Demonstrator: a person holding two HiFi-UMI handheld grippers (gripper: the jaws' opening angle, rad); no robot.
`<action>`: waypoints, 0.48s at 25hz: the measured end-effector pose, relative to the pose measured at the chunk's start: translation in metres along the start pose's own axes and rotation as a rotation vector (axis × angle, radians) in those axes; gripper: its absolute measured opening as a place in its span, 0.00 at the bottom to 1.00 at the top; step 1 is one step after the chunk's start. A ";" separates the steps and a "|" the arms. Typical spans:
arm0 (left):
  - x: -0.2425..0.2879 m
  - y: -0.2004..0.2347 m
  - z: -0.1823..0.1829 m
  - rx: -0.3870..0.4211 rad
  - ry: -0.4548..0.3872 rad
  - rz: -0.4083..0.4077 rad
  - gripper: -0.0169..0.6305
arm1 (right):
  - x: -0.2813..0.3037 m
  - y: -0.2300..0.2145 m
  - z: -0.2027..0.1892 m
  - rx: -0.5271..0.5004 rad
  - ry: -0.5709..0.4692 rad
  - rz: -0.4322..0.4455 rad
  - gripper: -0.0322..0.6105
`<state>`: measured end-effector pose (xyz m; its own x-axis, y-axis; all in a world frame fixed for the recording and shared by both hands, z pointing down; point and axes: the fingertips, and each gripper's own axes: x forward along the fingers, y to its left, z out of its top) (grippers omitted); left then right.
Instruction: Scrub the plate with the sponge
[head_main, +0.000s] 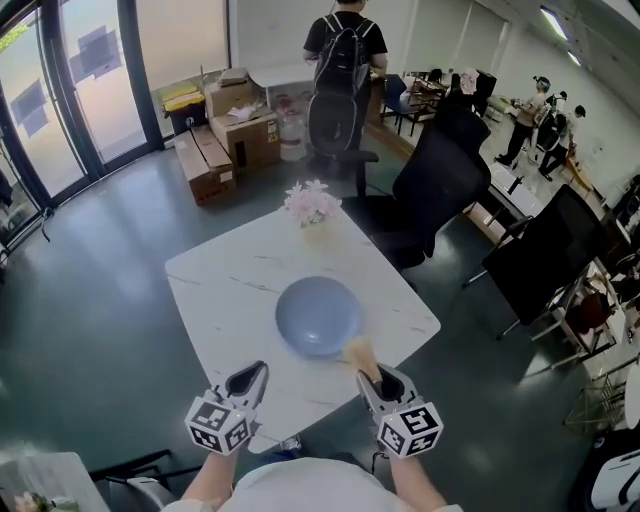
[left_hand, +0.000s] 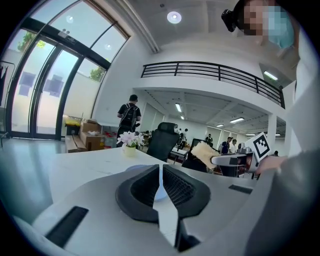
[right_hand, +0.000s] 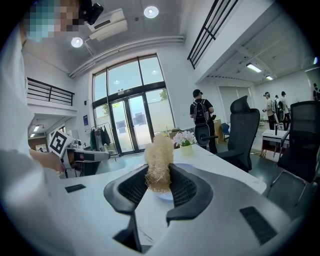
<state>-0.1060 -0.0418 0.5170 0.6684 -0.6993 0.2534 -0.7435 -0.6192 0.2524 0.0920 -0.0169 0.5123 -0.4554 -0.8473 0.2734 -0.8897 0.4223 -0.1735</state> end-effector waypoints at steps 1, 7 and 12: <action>0.003 0.005 0.002 0.006 0.002 -0.008 0.10 | 0.005 -0.001 0.001 0.003 -0.001 -0.009 0.25; 0.020 0.032 0.009 0.009 0.021 -0.016 0.10 | 0.028 -0.002 0.002 0.021 0.011 -0.021 0.25; 0.043 0.048 0.010 -0.002 0.029 0.019 0.10 | 0.048 -0.016 0.006 0.017 0.028 0.002 0.25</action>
<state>-0.1136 -0.1052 0.5309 0.6543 -0.7005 0.2850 -0.7562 -0.6052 0.2489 0.0852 -0.0660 0.5228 -0.4579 -0.8371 0.2993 -0.8884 0.4181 -0.1895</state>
